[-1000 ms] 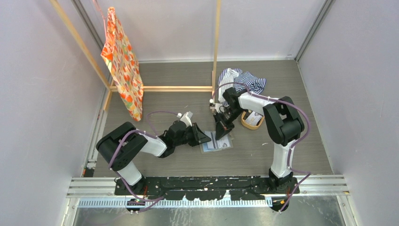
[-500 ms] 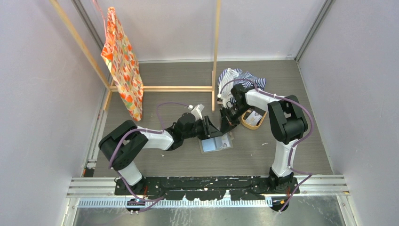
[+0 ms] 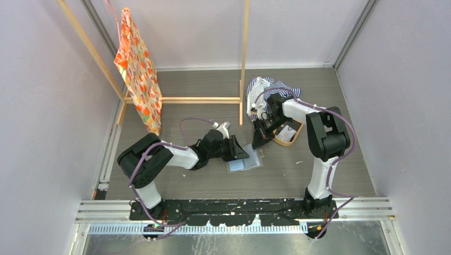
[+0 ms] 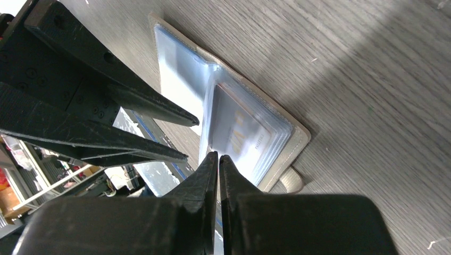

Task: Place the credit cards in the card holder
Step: Turn over the card slot in the card holder.

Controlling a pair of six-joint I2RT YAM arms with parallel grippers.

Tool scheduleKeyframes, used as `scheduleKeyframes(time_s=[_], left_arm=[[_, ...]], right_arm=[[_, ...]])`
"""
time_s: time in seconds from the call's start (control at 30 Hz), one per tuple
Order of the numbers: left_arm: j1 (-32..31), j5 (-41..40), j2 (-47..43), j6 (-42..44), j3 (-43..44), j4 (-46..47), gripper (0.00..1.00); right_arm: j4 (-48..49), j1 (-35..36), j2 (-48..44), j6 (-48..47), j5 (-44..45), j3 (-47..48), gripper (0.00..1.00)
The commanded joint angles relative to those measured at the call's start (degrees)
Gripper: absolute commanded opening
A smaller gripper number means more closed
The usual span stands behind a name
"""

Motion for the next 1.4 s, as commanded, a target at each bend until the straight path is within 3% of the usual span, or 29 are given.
scheduleKeyframes(time_s=[0.0, 0.13, 0.27, 0.6, 0.8, 1.03, 1.37], left_arm=[[-0.1, -2.4, -2.1, 1.5, -1.6, 0.3, 0.34], [0.0, -2.8, -3.0, 1.4, -3.3, 1.9, 0.34], [0.1, -2.5, -2.5, 1.3, -3.8, 2.8, 0.34], [0.3, -2.1, -1.6, 0.4, -4.8, 5.2, 0.34], [0.3, -1.9, -1.3, 0.3, -4.9, 5.7, 0.35], [0.4, -1.8, -1.5, 0.0, -5.6, 6.8, 0.36], [0.4, -1.6, -0.8, -0.3, -5.7, 8.0, 0.39]], right_arm=[[-0.7, -0.9, -1.5, -0.6, 0.0, 0.9, 0.11], [0.3, -1.9, -4.6, -1.6, 4.1, 0.5, 0.11], [-0.1, -2.0, -7.0, -3.7, 0.5, -0.9, 0.12], [-6.7, -0.7, -1.1, -8.1, -2.9, 0.9, 0.13], [-6.1, 1.6, 0.3, -6.6, -2.7, 0.6, 0.21], [-2.3, 2.1, 2.4, -1.8, 4.0, 0.0, 0.23], [-0.9, 6.7, 5.4, -0.1, 5.5, 1.1, 0.25]])
